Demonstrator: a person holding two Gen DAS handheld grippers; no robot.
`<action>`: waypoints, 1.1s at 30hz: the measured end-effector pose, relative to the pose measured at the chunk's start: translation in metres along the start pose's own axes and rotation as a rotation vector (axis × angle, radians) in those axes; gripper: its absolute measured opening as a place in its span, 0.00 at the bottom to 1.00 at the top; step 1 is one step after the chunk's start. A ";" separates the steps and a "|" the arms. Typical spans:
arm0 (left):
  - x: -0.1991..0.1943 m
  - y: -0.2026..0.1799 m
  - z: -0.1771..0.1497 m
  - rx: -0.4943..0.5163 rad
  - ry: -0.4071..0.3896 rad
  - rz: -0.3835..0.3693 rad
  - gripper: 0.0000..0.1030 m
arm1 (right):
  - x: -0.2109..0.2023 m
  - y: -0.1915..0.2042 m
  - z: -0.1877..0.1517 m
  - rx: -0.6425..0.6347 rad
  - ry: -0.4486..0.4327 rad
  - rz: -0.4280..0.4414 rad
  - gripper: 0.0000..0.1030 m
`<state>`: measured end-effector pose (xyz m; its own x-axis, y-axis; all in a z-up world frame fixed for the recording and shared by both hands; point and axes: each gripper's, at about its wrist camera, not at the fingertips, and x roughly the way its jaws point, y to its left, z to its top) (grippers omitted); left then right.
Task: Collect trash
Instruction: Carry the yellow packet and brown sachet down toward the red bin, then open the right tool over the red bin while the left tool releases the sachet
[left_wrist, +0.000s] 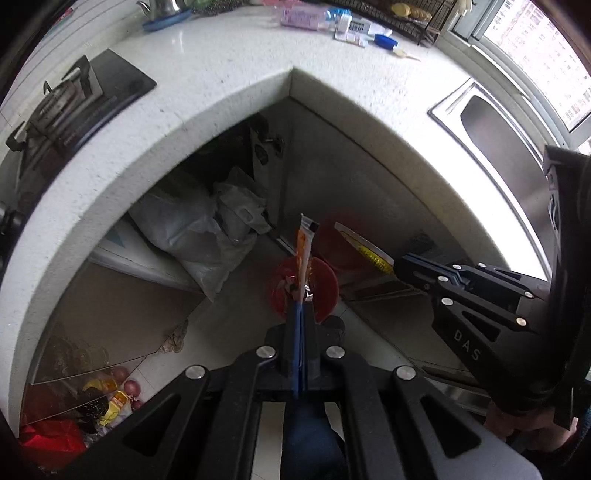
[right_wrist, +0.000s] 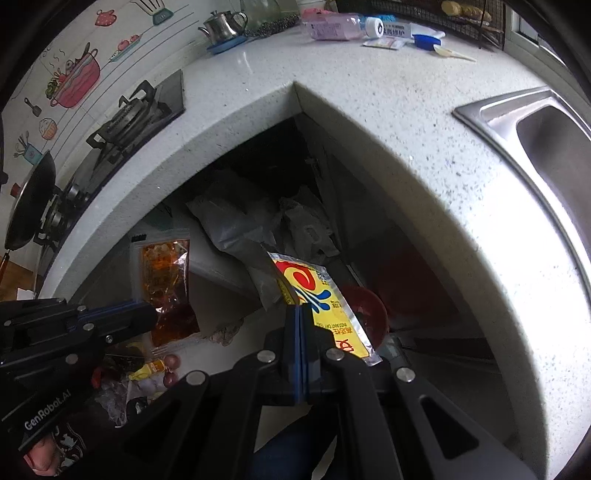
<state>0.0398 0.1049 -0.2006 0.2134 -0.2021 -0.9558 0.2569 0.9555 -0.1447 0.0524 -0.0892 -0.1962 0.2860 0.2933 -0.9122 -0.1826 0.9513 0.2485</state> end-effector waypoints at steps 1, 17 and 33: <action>0.009 0.000 -0.001 0.003 0.003 -0.006 0.00 | 0.006 -0.002 -0.002 0.002 0.005 0.000 0.00; 0.169 0.026 -0.018 -0.009 0.080 -0.009 0.00 | 0.166 -0.052 -0.036 -0.032 0.089 -0.047 0.00; 0.201 0.034 -0.024 -0.004 0.132 -0.026 0.00 | 0.200 -0.068 -0.047 -0.014 0.106 -0.061 0.81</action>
<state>0.0687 0.1021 -0.4041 0.0809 -0.1976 -0.9769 0.2566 0.9512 -0.1712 0.0777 -0.0993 -0.4110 0.1960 0.2220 -0.9551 -0.1812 0.9655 0.1872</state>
